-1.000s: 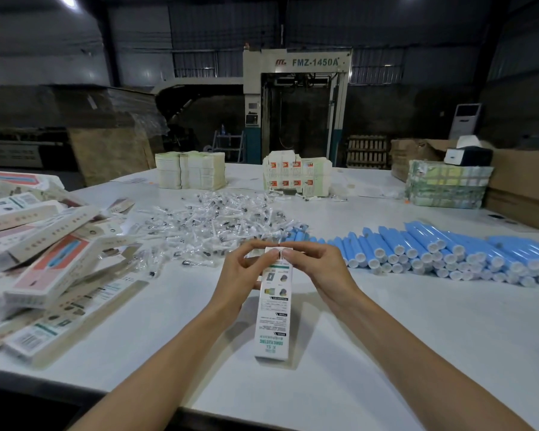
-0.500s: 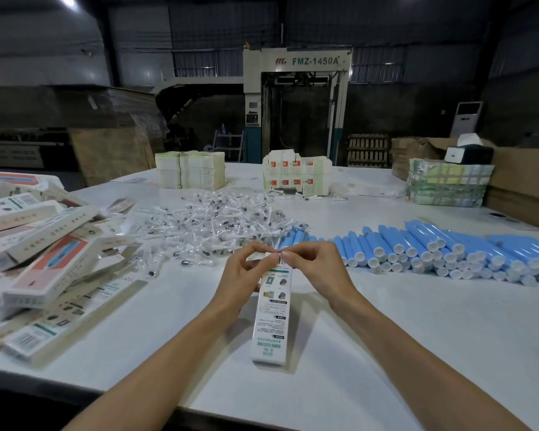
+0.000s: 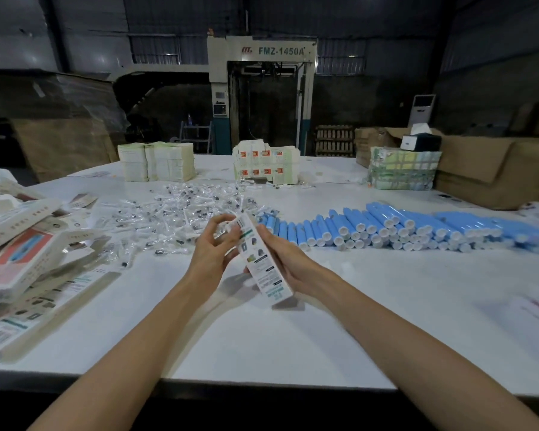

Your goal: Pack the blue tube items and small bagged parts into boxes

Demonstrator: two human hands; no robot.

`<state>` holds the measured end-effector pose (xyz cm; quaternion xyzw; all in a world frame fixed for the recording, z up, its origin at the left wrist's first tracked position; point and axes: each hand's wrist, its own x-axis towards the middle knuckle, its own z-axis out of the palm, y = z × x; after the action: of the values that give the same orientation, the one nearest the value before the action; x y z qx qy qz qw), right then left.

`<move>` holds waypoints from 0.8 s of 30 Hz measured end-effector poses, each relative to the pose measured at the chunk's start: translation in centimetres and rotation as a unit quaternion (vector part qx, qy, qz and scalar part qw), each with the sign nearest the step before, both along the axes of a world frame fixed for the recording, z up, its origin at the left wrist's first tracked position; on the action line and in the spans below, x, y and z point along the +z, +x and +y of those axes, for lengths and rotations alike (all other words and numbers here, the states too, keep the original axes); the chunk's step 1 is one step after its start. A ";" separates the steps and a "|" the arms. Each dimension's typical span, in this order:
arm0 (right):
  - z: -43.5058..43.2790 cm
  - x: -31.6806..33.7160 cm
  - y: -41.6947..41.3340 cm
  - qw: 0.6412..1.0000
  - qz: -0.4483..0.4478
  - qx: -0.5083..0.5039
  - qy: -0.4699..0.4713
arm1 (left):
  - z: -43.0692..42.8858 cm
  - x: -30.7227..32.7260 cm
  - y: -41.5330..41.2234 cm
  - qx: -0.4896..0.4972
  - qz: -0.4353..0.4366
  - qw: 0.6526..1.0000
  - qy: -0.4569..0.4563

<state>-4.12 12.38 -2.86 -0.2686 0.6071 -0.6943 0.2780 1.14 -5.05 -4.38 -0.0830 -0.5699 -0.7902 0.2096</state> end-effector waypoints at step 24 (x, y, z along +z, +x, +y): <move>33.1 8.0 2.2 0.562 0.400 -0.486 0.537 | 0.7 -3.6 -0.5 0.097 0.124 0.770 -0.619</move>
<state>-1.93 45.44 5.11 0.0161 0.9556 -0.0918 -0.2796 0.63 -4.30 -7.95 -0.2360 -0.9097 -0.2250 0.2572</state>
